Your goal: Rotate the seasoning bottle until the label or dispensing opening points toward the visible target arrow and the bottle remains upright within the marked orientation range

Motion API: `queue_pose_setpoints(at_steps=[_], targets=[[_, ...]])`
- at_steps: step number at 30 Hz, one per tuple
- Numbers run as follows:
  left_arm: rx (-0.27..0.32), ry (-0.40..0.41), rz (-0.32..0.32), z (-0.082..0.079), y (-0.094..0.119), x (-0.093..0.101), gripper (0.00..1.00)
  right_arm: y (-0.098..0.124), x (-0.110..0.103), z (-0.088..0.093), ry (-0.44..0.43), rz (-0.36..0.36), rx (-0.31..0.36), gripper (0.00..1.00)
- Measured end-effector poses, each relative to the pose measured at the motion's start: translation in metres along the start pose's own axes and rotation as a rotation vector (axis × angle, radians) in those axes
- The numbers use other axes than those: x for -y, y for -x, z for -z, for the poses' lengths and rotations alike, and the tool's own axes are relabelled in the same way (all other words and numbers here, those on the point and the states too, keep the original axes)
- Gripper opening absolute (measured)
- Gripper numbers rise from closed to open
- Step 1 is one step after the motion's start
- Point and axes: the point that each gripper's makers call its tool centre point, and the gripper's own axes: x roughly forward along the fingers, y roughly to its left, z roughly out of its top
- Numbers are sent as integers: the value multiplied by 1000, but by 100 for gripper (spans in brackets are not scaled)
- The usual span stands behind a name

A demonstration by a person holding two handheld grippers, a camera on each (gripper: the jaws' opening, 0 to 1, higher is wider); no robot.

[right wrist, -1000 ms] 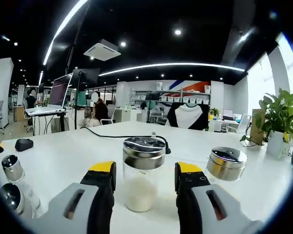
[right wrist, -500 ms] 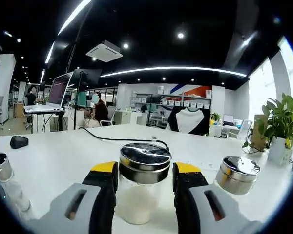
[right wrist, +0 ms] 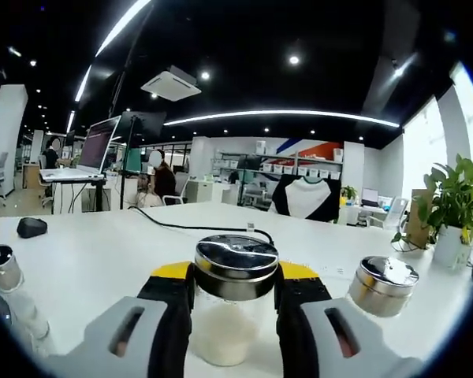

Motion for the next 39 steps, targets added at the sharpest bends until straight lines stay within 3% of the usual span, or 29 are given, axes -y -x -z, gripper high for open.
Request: queue_pose_setpoints(at_steps=[9,17,24,32,39], targets=[[-3,8,12,3,-3,3,100,17,4,-5,-90,-21,33,37],[5,12,21,3,-4,7,100,38,-8,-15,-119,-81,52,37],[17,17,19,0,-3,7,98,65,-21,-26,-113,-124,80,37],[-12,0,55,7,-9,21,100,93,-30,-37,-120,-158,108,37],[9,-3,81,3,-10,29,99,118,-33,-39,-132,-169,115,37]])
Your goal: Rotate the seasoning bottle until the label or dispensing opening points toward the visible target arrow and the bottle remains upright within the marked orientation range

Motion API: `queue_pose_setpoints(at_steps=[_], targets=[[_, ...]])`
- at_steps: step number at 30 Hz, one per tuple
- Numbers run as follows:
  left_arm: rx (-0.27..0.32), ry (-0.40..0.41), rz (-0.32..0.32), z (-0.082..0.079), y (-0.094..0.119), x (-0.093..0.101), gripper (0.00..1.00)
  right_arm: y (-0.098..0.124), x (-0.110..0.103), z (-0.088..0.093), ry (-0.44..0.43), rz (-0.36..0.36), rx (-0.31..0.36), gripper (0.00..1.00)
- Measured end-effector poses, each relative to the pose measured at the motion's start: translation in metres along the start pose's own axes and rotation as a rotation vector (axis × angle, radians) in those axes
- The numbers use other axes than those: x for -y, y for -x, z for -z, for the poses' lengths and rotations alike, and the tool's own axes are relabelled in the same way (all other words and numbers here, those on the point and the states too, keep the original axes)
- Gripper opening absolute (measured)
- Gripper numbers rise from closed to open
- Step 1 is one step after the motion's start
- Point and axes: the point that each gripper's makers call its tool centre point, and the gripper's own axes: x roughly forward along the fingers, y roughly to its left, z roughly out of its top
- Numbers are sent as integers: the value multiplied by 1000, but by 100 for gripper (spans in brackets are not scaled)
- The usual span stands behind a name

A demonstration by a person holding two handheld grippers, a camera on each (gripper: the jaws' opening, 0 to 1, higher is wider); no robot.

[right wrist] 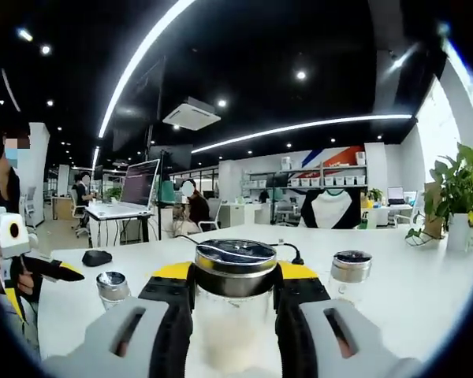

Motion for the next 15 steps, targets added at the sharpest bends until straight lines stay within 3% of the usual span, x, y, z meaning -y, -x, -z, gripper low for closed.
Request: queue_pose_setpoints(at_steps=[8,15], targets=[[16,-2,24,-1,-3,8,94,23,-9,-1,0,-20,16,37],[34,7,46,-1,-5,13,89,42,-33,-5,30,-62,28,37]])
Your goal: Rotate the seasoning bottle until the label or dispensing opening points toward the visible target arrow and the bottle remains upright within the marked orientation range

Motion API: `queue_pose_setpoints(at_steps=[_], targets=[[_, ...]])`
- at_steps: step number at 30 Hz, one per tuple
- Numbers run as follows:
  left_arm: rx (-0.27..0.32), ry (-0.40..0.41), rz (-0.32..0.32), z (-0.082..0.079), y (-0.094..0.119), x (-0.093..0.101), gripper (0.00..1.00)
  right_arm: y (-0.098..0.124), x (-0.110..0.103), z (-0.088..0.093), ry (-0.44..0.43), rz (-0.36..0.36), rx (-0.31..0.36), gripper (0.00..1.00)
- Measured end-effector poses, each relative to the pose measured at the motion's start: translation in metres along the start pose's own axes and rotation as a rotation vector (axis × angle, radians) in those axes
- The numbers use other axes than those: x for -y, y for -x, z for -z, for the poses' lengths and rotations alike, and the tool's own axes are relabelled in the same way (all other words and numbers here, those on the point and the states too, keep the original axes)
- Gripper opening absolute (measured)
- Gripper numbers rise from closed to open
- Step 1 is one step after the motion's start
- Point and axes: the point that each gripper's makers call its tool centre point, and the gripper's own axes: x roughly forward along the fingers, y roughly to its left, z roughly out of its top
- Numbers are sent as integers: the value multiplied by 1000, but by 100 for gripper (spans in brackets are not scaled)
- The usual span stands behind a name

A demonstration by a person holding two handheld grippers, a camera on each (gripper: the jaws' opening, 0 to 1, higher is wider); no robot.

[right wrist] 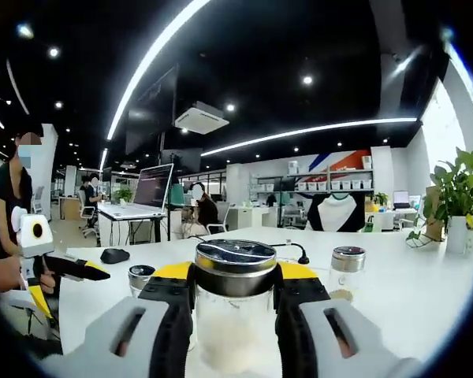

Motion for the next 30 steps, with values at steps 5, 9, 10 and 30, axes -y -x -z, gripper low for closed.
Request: queue_pose_setpoints(at_steps=[5,9,10,30], targets=[[11,-9,33,1,-2,9,81,12,-33,-2,-5,-88,11,37],[11,-15,58,3,-5,16,77,18,-56,0,-19,-142,18,37],[6,-17,63,4,-6,18,77,20,-64,1,-20,-168,17,37],[-27,-53,212,9,-30,44,62,31,-132,9,-74,-495,36,37]])
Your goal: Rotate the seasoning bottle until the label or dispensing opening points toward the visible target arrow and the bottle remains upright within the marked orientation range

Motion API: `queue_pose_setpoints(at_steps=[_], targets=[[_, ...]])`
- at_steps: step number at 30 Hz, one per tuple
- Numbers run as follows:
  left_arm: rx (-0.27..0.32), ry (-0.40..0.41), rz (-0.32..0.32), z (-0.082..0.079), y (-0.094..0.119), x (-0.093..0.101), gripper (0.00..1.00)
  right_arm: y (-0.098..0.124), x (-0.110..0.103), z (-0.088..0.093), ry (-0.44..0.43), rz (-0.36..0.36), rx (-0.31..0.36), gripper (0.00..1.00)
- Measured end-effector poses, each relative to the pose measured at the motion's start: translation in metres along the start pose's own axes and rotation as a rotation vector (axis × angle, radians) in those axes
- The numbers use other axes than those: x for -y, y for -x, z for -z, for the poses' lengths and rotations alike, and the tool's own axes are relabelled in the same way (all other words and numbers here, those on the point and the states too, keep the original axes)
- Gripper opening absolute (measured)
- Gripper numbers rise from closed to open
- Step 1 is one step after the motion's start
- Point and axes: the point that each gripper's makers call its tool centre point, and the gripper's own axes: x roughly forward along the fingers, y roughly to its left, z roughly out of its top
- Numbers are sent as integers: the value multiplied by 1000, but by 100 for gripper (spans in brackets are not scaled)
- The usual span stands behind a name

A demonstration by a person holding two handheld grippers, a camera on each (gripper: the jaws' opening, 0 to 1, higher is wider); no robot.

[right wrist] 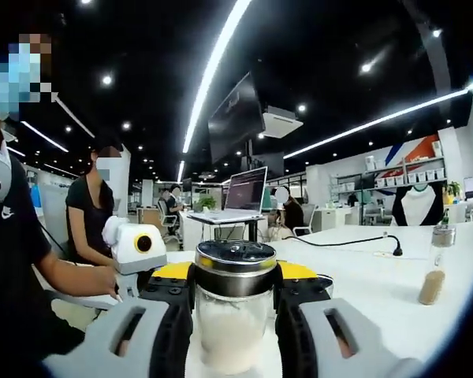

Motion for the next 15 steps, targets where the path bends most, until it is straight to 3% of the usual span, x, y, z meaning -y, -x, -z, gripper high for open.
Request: queue_pose_setpoints(at_steps=[4,10,15], targets=[[57,73,73,-10,-9,8,55,0,-3,3,-2,-36,-20,37],[29,98,104,-3,-17,11,52,4,-10,4,-49,-98,4,37],[14,122,187,-3,-23,26,45,7,-12,3,-48,-137,2,37]])
